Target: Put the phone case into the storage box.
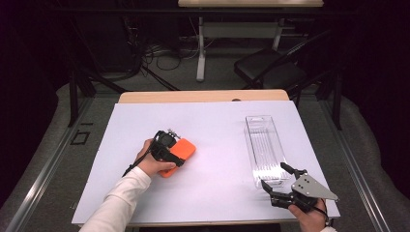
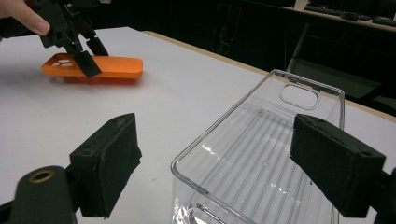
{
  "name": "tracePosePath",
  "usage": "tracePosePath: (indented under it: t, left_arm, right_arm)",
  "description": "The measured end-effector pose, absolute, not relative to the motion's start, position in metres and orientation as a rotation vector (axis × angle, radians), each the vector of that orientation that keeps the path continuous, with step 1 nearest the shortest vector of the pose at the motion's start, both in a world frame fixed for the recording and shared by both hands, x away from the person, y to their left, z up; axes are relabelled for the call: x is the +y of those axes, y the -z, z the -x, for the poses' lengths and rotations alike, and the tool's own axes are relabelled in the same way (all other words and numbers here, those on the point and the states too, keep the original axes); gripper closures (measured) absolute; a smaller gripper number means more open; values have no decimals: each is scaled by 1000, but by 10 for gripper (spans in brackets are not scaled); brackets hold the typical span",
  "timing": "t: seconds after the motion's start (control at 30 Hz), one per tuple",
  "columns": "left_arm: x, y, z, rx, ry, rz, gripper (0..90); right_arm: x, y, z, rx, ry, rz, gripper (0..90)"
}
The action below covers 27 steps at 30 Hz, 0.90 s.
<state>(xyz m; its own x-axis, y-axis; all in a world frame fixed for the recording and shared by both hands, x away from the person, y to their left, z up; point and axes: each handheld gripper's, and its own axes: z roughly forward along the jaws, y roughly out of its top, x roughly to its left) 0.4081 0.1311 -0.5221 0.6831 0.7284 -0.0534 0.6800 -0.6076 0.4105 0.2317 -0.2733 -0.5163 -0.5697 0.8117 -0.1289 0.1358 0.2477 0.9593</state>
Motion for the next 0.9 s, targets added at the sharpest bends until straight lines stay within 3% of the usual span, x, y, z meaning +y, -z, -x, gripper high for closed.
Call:
tracePosePath:
  t: [0.9]
  left_arm:
    - [115,459,-373,1030,-182,-2488,161]
  right_arm:
    - [-272,517,-232,1893,-1357,-861,147]
